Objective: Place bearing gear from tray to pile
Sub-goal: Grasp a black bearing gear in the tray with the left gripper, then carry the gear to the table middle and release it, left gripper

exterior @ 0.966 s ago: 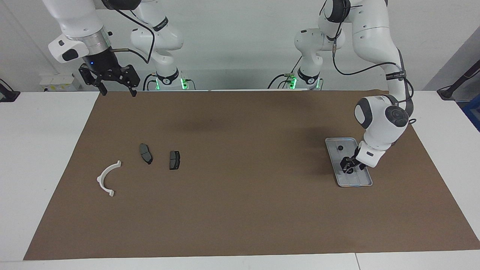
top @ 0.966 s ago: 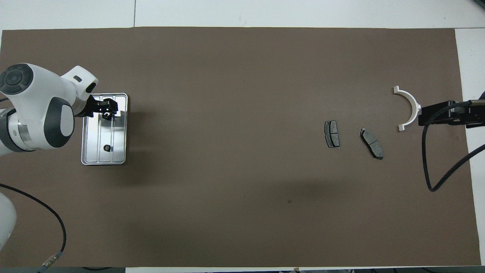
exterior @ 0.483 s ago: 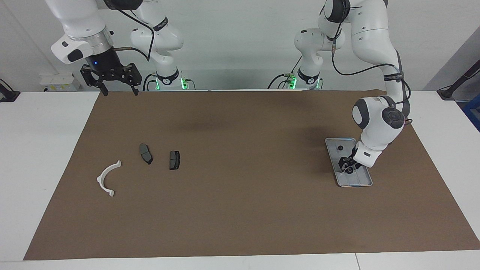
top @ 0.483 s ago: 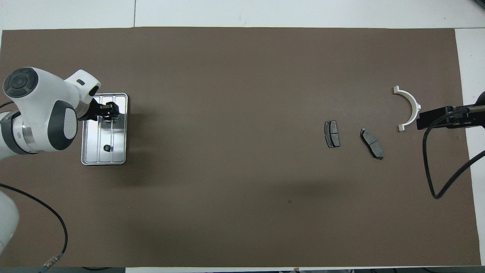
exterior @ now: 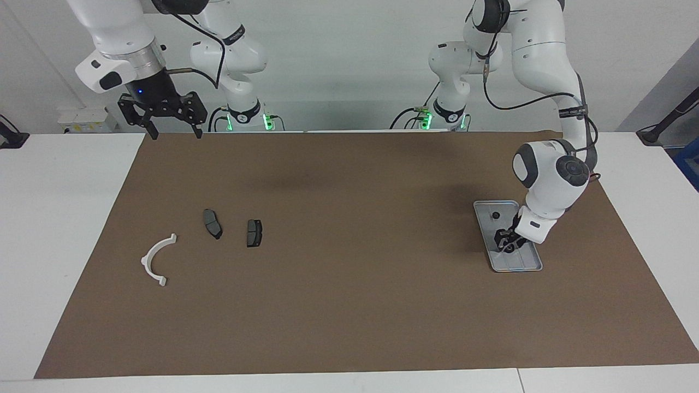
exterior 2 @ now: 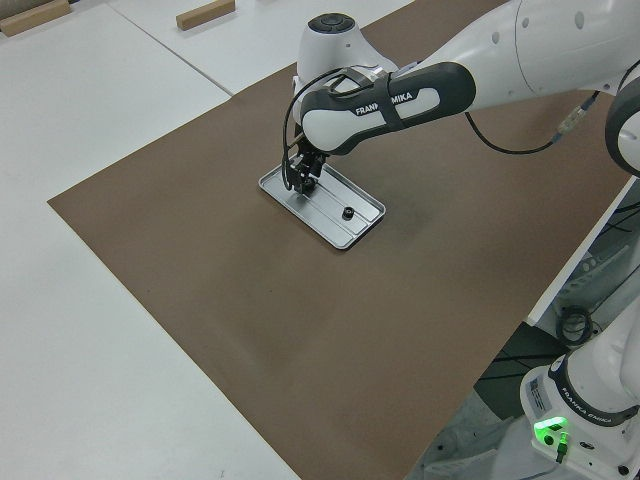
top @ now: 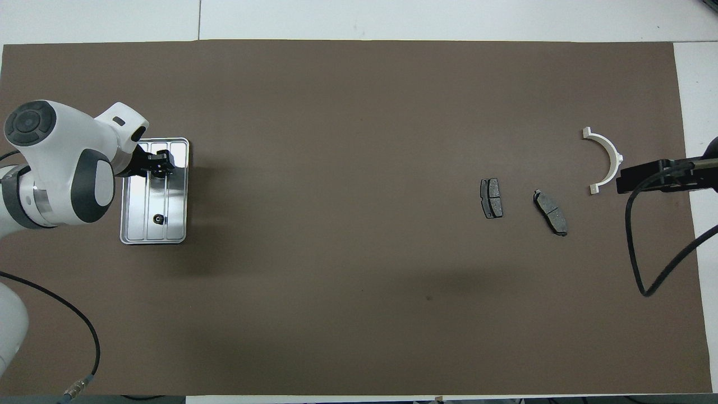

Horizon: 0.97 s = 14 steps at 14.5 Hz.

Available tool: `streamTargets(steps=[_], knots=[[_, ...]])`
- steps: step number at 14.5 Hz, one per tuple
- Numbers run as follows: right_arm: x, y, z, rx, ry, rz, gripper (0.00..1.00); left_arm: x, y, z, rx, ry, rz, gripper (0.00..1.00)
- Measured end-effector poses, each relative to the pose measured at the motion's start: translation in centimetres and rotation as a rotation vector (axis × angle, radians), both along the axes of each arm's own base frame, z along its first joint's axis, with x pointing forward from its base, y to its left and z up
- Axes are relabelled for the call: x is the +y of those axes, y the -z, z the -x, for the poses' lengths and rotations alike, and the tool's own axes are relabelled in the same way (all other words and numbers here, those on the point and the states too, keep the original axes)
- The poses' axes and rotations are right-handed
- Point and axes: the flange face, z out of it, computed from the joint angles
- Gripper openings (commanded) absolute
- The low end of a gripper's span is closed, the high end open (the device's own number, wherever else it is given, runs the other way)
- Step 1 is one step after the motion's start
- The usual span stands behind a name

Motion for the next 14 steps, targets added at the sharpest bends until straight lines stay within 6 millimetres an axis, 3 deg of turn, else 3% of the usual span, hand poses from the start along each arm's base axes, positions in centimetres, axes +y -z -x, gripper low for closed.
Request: streamTargets(steps=[11,12,14], knots=[[0.08,0.05,0.04,0.001,-0.002,0.0,1.0,0.03,0.3,0.03,-0.025,-0.001,0.0,0.57],[0.08,0.06,0.05,0.001,-0.002,0.0,1.0,0.02,0.33,0.04,-0.025,-0.001,0.0,0.46],[0.09,0.06,0.05,0.001,-0.002,0.0,1.0,0.0,0.39,0.08,-0.024,-0.002,0.001,0.42]])
